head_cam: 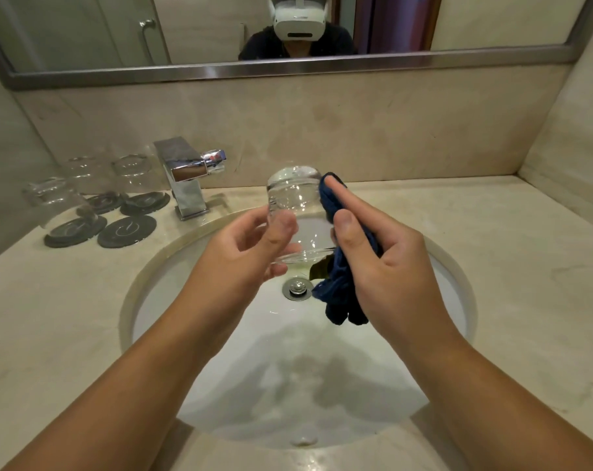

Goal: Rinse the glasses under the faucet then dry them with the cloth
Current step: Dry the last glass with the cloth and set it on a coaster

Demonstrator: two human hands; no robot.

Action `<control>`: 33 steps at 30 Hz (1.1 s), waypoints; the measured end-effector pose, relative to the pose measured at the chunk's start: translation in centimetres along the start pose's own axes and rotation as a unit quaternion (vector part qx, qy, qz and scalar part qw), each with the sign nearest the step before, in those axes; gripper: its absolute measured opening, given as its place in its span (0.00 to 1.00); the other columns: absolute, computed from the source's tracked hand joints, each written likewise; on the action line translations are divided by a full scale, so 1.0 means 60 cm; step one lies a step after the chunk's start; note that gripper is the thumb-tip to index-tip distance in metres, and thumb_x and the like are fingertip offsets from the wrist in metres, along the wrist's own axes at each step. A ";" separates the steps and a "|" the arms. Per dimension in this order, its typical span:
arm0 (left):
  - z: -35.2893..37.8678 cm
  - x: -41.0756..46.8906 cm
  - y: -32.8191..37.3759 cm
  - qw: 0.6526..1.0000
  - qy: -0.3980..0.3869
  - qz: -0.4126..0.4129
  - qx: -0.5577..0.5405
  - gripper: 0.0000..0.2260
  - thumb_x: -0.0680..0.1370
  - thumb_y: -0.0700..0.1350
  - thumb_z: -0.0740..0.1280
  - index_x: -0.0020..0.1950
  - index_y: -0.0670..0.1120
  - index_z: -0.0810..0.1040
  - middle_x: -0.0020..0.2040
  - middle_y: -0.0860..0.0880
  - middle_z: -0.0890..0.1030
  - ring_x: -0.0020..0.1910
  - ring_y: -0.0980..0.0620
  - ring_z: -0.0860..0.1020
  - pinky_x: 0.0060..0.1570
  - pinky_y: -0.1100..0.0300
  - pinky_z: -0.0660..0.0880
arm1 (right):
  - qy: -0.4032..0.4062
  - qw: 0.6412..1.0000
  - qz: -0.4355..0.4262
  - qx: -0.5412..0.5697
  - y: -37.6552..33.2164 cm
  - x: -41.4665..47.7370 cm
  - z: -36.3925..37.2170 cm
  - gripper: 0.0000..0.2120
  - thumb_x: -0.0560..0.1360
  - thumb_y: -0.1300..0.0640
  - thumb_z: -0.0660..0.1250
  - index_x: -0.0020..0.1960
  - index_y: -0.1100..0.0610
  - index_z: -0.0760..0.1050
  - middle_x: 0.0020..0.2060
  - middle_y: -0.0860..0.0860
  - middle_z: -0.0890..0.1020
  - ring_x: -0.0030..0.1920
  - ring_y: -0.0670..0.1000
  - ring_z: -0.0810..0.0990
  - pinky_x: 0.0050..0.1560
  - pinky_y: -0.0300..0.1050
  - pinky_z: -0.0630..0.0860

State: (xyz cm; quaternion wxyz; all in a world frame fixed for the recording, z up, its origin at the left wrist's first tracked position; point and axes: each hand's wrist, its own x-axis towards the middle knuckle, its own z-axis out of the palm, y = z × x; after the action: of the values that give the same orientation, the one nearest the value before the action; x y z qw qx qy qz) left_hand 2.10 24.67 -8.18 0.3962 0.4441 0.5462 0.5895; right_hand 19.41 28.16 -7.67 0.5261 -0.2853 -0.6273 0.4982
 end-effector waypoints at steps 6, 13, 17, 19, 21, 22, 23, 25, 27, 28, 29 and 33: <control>-0.003 0.000 0.001 0.998 -0.032 0.012 -0.058 0.23 0.73 0.60 0.76 0.64 0.50 0.84 0.61 0.47 0.88 0.58 0.47 0.87 0.53 0.61 0.82 | 0.006 0.999 0.025 0.032 0.015 0.015 0.000 0.15 0.87 0.54 0.62 0.70 0.45 0.80 0.53 0.52 0.88 0.52 0.44 0.87 0.56 0.43 0.82; -0.005 0.007 0.001 0.999 -0.037 -0.001 -0.018 0.33 0.74 0.66 0.72 0.76 0.53 0.75 0.63 0.51 0.87 0.63 0.53 0.84 0.61 0.54 0.76 | 0.033 0.995 0.058 0.075 0.027 0.023 -0.005 0.14 0.86 0.55 0.64 0.69 0.48 0.82 0.60 0.45 0.87 0.61 0.44 0.85 0.56 0.40 0.82; -0.005 0.006 -0.003 0.999 -0.034 -0.017 -0.025 0.22 0.77 0.61 0.72 0.70 0.56 0.81 0.59 0.50 0.87 0.55 0.53 0.85 0.54 0.54 0.76 | 0.042 0.999 0.025 0.002 0.022 0.017 -0.009 0.15 0.86 0.55 0.64 0.69 0.44 0.81 0.57 0.53 0.86 0.44 0.41 0.86 0.42 0.34 0.81; -0.001 0.004 -0.004 0.999 -0.028 -0.012 -0.015 0.22 0.77 0.62 0.72 0.69 0.57 0.82 0.59 0.50 0.87 0.56 0.51 0.86 0.55 0.54 0.77 | 0.033 0.999 0.005 -0.036 0.020 0.016 -0.010 0.15 0.86 0.54 0.65 0.69 0.42 0.81 0.55 0.57 0.85 0.42 0.42 0.85 0.43 0.37 0.83; 0.001 0.001 -0.004 1.000 -0.022 0.000 0.011 0.23 0.74 0.64 0.71 0.67 0.59 0.82 0.58 0.52 0.88 0.58 0.52 0.86 0.56 0.55 0.78 | 0.020 0.999 0.001 -0.038 0.018 0.014 -0.010 0.16 0.86 0.55 0.65 0.69 0.39 0.79 0.54 0.60 0.85 0.39 0.42 0.85 0.39 0.35 0.81; 0.002 0.000 -0.003 1.000 -0.018 0.004 0.016 0.23 0.74 0.64 0.71 0.67 0.59 0.82 0.57 0.53 0.88 0.58 0.52 0.87 0.56 0.56 0.79 | 0.015 1.000 0.005 -0.027 0.018 0.015 -0.010 0.16 0.86 0.56 0.64 0.68 0.39 0.79 0.55 0.60 0.85 0.38 0.42 0.85 0.38 0.34 0.80; 0.000 -0.001 -0.004 1.000 -0.016 0.007 0.016 0.23 0.73 0.63 0.71 0.66 0.58 0.82 0.57 0.53 0.88 0.58 0.52 0.87 0.57 0.56 0.79 | 0.015 1.000 0.014 -0.013 0.017 0.016 -0.009 0.15 0.86 0.56 0.64 0.68 0.40 0.79 0.55 0.59 0.85 0.40 0.42 0.86 0.39 0.34 0.81; -0.003 -0.001 -0.004 1.000 -0.024 0.006 -0.009 0.22 0.74 0.60 0.72 0.66 0.56 0.83 0.58 0.51 0.88 0.57 0.51 0.87 0.56 0.57 0.79 | 0.016 0.999 0.037 0.013 0.022 0.022 -0.008 0.15 0.87 0.55 0.63 0.69 0.45 0.81 0.57 0.52 0.88 0.51 0.44 0.87 0.50 0.44 0.85; -0.002 0.000 -0.001 0.997 -0.047 0.000 -0.066 0.23 0.76 0.58 0.70 0.69 0.52 0.81 0.60 0.47 0.88 0.56 0.49 0.87 0.54 0.58 0.81 | 0.008 0.997 0.065 0.051 0.029 0.027 -0.009 0.14 0.88 0.53 0.61 0.69 0.51 0.82 0.59 0.50 0.88 0.62 0.50 0.85 0.67 0.58 0.80; -0.001 0.001 0.000 0.994 -0.057 -0.004 -0.088 0.25 0.77 0.57 0.69 0.72 0.50 0.78 0.61 0.46 0.88 0.56 0.48 0.87 0.54 0.59 0.82 | 0.010 0.994 0.077 0.071 0.033 0.029 -0.010 0.15 0.88 0.53 0.61 0.68 0.53 0.82 0.59 0.51 0.88 0.63 0.52 0.85 0.71 0.62 0.76; -0.001 0.003 0.000 0.993 -0.061 -0.007 -0.097 0.27 0.77 0.58 0.68 0.74 0.50 0.75 0.62 0.45 0.87 0.56 0.48 0.87 0.53 0.59 0.82 | 0.012 0.993 0.085 0.086 0.034 0.029 -0.010 0.15 0.88 0.53 0.61 0.68 0.54 0.82 0.60 0.51 0.88 0.64 0.54 0.85 0.72 0.62 0.75; -0.001 0.008 -0.005 0.999 -0.048 -0.011 -0.022 0.26 0.77 0.65 0.70 0.73 0.56 0.76 0.62 0.51 0.87 0.55 0.54 0.85 0.56 0.55 0.77 | 0.030 0.992 0.085 0.084 0.036 0.030 -0.011 0.15 0.87 0.52 0.64 0.71 0.51 0.81 0.62 0.49 0.87 0.64 0.50 0.85 0.65 0.52 0.80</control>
State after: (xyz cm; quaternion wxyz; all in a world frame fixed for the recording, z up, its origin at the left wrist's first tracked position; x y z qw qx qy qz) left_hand 1.89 25.14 -8.42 0.4385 0.4570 0.5181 0.5748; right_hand 19.14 30.70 -9.04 0.5227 -0.3070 -0.5404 0.5836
